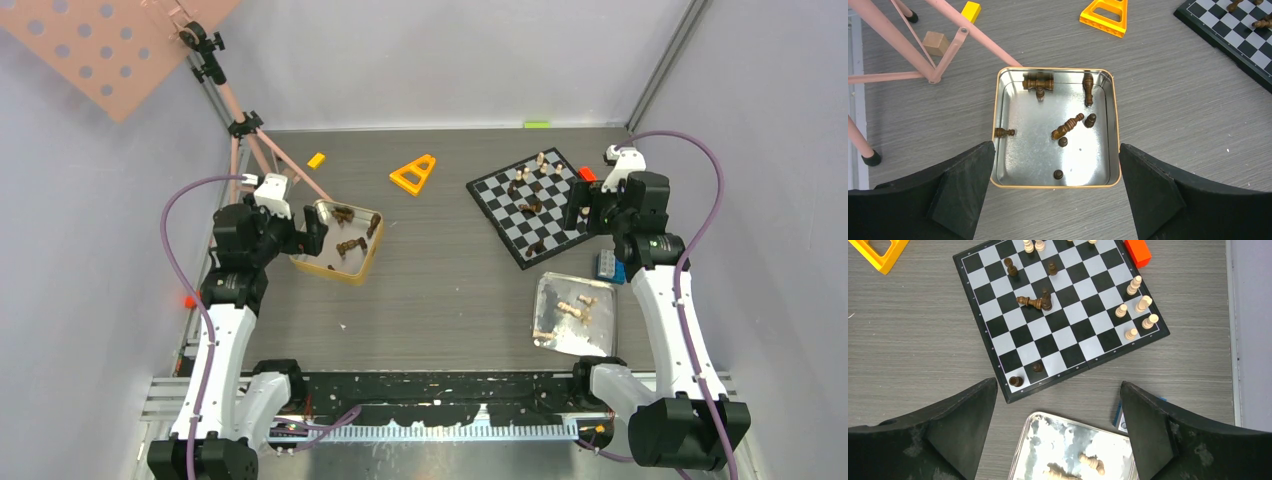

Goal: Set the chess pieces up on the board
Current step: Move the chessboard to the center of the board.

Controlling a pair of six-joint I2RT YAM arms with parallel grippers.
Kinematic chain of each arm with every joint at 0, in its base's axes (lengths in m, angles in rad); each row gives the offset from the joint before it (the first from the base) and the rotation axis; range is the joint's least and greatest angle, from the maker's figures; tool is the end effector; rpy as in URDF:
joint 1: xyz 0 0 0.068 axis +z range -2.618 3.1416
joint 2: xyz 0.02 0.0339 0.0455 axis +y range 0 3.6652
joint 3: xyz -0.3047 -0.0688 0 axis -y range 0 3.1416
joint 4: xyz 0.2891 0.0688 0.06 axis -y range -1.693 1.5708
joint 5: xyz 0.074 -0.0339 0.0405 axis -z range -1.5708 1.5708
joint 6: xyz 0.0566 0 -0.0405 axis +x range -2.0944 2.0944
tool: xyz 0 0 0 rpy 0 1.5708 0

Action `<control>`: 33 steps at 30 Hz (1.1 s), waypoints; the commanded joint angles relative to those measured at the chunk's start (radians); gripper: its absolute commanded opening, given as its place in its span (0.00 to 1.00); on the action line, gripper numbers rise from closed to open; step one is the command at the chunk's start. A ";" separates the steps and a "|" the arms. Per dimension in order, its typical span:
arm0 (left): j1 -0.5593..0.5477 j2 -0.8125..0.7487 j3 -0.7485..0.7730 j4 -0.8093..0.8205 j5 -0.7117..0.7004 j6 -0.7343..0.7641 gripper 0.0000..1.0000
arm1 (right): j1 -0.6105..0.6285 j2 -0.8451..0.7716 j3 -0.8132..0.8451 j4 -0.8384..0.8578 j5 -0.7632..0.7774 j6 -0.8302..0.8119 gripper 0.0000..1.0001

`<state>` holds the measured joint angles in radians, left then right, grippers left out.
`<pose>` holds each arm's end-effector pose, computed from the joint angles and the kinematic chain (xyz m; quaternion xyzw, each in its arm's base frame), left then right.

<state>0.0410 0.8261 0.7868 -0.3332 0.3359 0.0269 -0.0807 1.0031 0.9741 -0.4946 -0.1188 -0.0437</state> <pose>0.2240 -0.0095 0.3398 0.0885 0.8148 -0.1191 0.5604 0.2593 -0.0142 0.3569 -0.0137 0.8649 0.0203 0.5013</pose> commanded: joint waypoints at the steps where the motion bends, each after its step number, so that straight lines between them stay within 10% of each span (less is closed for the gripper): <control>1: 0.000 -0.012 -0.004 0.030 0.016 0.004 0.98 | -0.002 -0.015 -0.002 0.027 -0.014 -0.008 1.00; 23: 0.000 -0.006 -0.018 0.016 0.031 0.041 0.98 | -0.001 -0.010 -0.006 0.035 -0.005 0.000 1.00; 33: -0.003 0.020 -0.014 -0.007 0.089 0.070 0.98 | -0.002 0.168 0.095 0.059 0.243 0.128 1.00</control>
<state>0.0410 0.8402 0.7696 -0.3447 0.3809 0.0742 -0.0807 1.0637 0.9855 -0.4904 -0.0204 0.0029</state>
